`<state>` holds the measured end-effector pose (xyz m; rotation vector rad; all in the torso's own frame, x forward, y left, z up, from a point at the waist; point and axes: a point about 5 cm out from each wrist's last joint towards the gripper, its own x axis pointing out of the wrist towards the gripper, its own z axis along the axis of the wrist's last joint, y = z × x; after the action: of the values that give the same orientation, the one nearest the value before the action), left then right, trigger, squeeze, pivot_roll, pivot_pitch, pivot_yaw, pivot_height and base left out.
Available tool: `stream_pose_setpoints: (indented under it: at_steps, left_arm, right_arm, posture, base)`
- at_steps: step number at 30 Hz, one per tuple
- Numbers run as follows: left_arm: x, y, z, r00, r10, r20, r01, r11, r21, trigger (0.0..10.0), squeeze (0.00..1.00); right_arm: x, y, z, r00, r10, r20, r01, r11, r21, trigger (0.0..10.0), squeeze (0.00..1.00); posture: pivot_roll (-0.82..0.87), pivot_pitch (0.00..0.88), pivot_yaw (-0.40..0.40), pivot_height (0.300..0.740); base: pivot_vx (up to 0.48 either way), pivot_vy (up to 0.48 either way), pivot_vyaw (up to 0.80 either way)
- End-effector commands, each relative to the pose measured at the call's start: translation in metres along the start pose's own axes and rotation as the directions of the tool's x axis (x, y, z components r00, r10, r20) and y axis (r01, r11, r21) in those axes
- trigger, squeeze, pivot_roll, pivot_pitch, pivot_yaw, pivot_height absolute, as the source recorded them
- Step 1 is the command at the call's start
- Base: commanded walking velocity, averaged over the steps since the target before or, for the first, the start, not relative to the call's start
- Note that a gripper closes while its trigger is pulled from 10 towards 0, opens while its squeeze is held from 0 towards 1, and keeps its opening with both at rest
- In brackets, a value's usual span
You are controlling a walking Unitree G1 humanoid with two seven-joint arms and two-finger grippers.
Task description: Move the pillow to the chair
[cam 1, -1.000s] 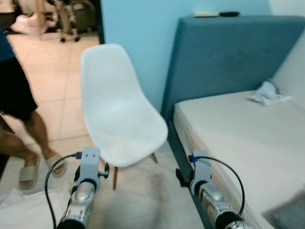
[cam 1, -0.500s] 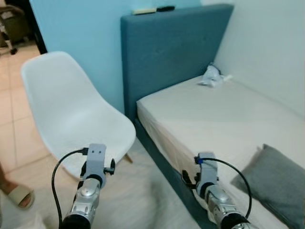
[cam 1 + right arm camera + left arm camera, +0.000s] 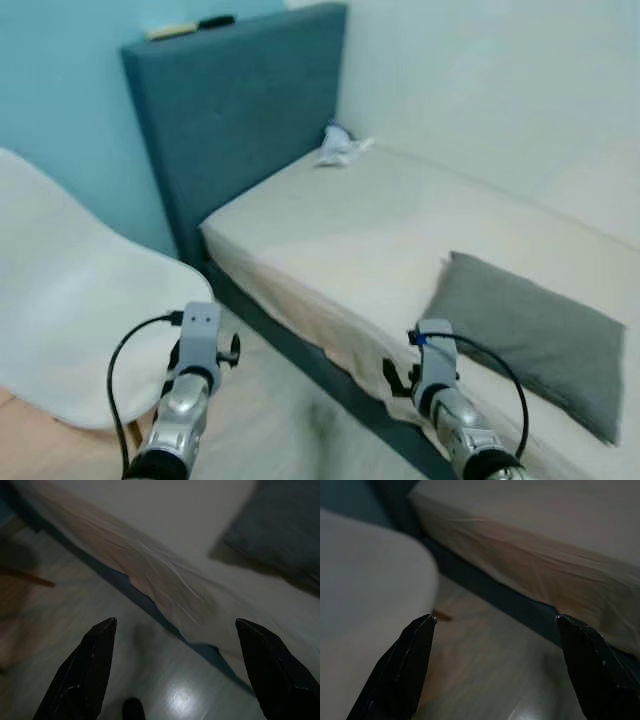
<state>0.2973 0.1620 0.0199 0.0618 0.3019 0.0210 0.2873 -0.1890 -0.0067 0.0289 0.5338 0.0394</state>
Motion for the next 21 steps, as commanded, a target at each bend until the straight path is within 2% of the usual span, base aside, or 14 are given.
stream_pose_setpoints:
  at_steps: [1, 16, 18, 20, 21]
  left_arm:
    - [-0.0041, 0.0008, -0.0125, 0.999, -0.002, -0.051, 0.001, 1.000, -0.014, 10.0, 0.00]
    - [-0.0038, 0.0044, -0.0111, 0.999, 0.005, -0.040, -0.005, 1.000, -0.015, 10.0, 0.00]
    - [-0.0039, 0.0048, -0.0117, 0.999, 0.006, -0.043, -0.007, 1.000, -0.017, 10.0, 0.00]
    - [-0.0039, 0.0035, -0.0122, 0.999, -0.006, -0.045, 0.005, 1.000, -0.017, 10.0, 0.00]
    - [-0.0039, 0.0023, -0.0121, 0.999, -0.012, -0.043, 0.011, 1.000, -0.018, 10.0, 0.00]
  right_arm:
    - [-0.0017, -0.0003, -0.0074, 1.000, -0.009, -0.026, 0.010, 1.000, 0.027, 10.0, 0.00]
    - [-0.0049, -0.0036, -0.0154, 0.999, -0.021, -0.046, 0.023, 0.999, 0.033, 10.0, 0.00]
    - [-0.0047, -0.0035, -0.0147, 0.999, -0.018, -0.046, 0.018, 1.000, 0.008, 10.0, 0.00]
    - [-0.0043, -0.0012, -0.0137, 0.999, 0.002, -0.048, -0.005, 0.999, -0.054, 10.0, 0.00]
    - [-0.0040, -0.0008, -0.0135, 0.999, 0.002, -0.049, -0.004, 0.999, -0.042, 10.0, 0.00]
  posture:
    - [-0.03, 0.060, -0.025, 0.726]
    - [-0.03, 0.071, -0.036, 0.726]
    - [-0.03, 0.072, -0.039, 0.726]
    - [-0.03, 0.076, -0.043, 0.726]
    - [-0.03, 0.078, -0.046, 0.726]
  base:
    - [0.000, 0.000, -0.80]
    - [0.000, 0.000, -0.80]
    - [0.000, 0.000, -0.80]
    - [0.000, 0.000, -0.80]
    - [0.000, 0.000, -0.80]
